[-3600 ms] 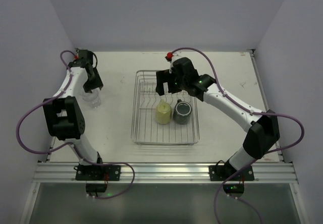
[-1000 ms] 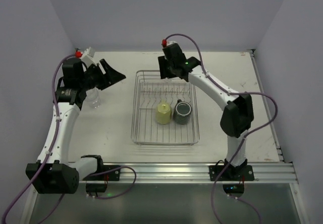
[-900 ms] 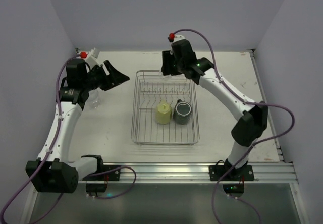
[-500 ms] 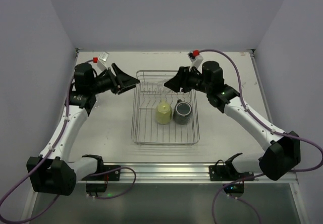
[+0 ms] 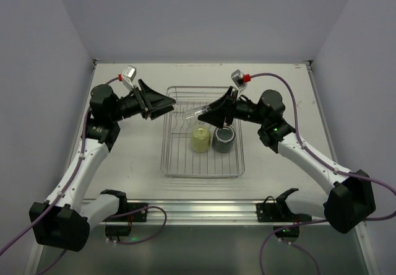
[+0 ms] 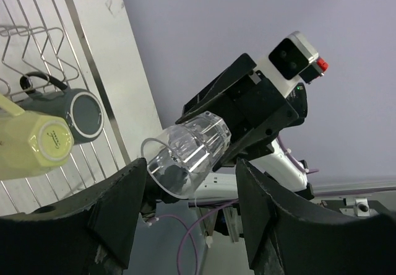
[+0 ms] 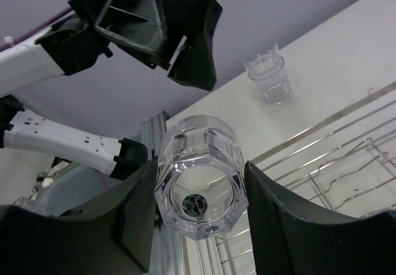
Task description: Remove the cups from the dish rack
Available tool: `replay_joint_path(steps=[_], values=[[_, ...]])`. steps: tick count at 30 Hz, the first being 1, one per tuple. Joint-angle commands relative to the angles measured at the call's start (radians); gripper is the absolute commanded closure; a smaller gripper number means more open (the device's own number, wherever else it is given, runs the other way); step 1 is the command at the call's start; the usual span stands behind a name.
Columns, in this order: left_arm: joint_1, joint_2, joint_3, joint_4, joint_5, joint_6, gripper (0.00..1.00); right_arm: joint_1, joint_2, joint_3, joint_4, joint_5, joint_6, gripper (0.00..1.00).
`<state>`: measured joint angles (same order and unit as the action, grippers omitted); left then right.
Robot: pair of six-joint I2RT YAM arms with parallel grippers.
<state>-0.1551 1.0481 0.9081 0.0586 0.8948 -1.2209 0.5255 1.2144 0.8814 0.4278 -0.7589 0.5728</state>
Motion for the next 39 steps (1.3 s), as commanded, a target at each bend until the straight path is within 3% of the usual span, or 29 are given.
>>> replay_joint_path(steps=[1, 21, 29, 39], values=[[-0.029, -0.013, -0.015, 0.021, 0.05, -0.068, 0.36, 0.01, -0.001, 0.007, 0.157, -0.079, 0.024, 1.0], [-0.161, 0.039, -0.023, 0.17, 0.042, -0.169, 0.34, 0.05, 0.109, 0.09, 0.224, -0.099, 0.041, 1.0], [-0.161, 0.046, 0.064, 0.011, -0.029, -0.048, 0.34, 0.05, 0.025, 0.027, 0.134, -0.036, -0.017, 1.0], [-0.159, 0.043, 0.081, -0.006, -0.042, -0.032, 0.34, 0.05, -0.064, -0.018, 0.051, 0.084, -0.054, 1.0]])
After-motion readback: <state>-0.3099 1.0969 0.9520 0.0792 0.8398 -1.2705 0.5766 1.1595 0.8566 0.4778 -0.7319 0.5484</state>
